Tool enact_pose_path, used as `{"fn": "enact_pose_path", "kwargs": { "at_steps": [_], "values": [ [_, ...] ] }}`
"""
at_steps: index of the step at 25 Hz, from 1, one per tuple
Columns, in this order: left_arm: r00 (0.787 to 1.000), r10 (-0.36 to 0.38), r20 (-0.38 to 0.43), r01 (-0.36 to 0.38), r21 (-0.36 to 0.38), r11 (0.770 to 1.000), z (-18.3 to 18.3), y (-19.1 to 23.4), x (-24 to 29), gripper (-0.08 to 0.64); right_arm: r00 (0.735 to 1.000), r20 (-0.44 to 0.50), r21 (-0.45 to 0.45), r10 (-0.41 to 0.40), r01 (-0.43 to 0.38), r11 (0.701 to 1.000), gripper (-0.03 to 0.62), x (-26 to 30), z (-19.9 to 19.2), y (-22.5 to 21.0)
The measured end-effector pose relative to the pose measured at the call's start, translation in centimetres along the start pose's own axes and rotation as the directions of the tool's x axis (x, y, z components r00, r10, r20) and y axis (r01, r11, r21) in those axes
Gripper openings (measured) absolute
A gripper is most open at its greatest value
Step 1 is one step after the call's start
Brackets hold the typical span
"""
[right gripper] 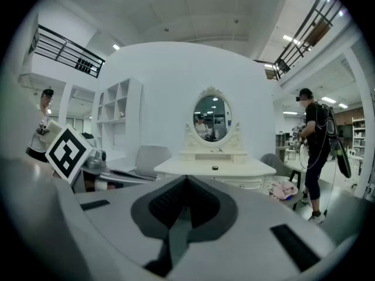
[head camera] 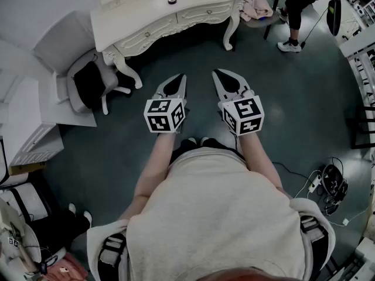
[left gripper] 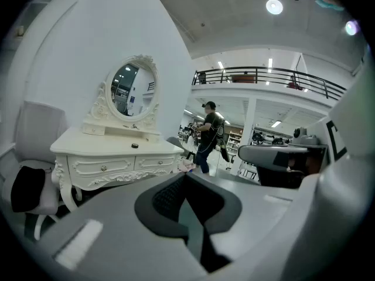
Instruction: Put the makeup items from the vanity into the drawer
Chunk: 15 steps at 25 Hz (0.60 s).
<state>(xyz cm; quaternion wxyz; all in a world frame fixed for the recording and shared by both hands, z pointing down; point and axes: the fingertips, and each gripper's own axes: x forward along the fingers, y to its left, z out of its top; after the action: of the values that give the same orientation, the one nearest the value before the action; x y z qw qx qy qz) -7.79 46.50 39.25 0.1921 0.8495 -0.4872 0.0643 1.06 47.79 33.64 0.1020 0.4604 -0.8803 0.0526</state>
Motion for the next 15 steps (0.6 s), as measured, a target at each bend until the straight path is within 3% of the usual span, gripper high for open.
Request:
{"fn": "enact_pose_path", "kwargs": {
  "at_steps": [12,15],
  "values": [
    [1.000,-0.014,-0.007,0.015,0.058,0.998,0.0,-1.5,0.9,0.009,1.000,-0.010,-0.019,0.018,-0.018,1.000,0.008,0.3,-0.3,0.3],
    [0.999,-0.041,0.015,0.040,0.052,0.998,0.3,-2.2,1.1,0.009,0.999,0.014,0.024,0.031,-0.032,0.999,0.008,0.0,-0.1,0.2]
  ]
}}
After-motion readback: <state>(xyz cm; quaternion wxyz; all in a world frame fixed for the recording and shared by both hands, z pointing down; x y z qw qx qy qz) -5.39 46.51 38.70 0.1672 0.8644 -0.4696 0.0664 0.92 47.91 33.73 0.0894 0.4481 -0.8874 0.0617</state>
